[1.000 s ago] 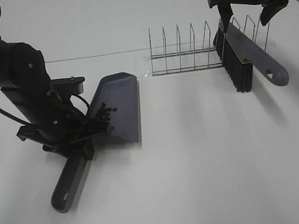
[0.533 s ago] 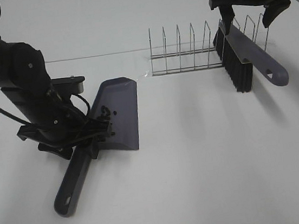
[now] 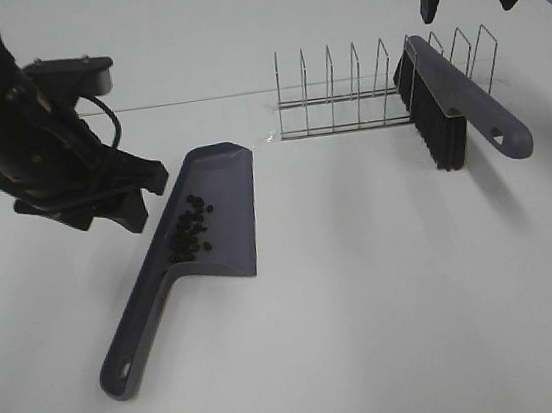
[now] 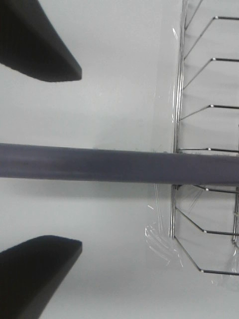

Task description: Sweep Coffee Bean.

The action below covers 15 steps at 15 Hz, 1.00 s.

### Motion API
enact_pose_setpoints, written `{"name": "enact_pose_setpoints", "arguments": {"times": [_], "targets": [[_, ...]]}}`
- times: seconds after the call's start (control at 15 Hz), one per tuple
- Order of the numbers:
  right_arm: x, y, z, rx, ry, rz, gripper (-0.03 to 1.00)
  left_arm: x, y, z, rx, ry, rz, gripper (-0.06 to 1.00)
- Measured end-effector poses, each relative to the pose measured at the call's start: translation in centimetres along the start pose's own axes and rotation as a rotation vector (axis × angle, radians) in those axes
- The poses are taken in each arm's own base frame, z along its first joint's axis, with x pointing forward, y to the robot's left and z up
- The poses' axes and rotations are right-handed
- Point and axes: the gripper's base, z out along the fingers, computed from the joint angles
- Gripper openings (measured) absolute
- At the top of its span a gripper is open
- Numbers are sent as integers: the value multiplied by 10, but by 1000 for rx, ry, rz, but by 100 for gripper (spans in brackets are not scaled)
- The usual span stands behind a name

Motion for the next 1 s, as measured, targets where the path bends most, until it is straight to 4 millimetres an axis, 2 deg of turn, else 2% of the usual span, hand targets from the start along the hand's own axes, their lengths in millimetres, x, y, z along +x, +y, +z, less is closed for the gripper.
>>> {"name": "enact_pose_setpoints", "arguments": {"times": [0.27, 0.33, 0.6, 0.67, 0.73, 0.8, 1.0], "targets": [[27, 0, -24, -42, 37, -17, 79, 18, 9, -71, -82, 5, 43, 55], [33, -1, -28, -41, 43, -20, 79, 21, 11, -78, -95, 4, 42, 55], [90, -9, -67, -38, 72, -48, 79, 57, 26, -140, -199, -3, 6, 55], [108, -12, -74, -36, 89, -51, 79, 71, 29, -153, -201, -19, -9, 55], [147, -17, -90, -36, 96, -62, 79, 105, 36, -170, -188, -71, -23, 55], [158, -19, -94, -36, 97, -65, 79, 114, 38, -176, -182, -93, -25, 55], [223, -27, -108, -36, 103, -74, 79, 174, 49, -189, -130, -189, -44, 55]]}}
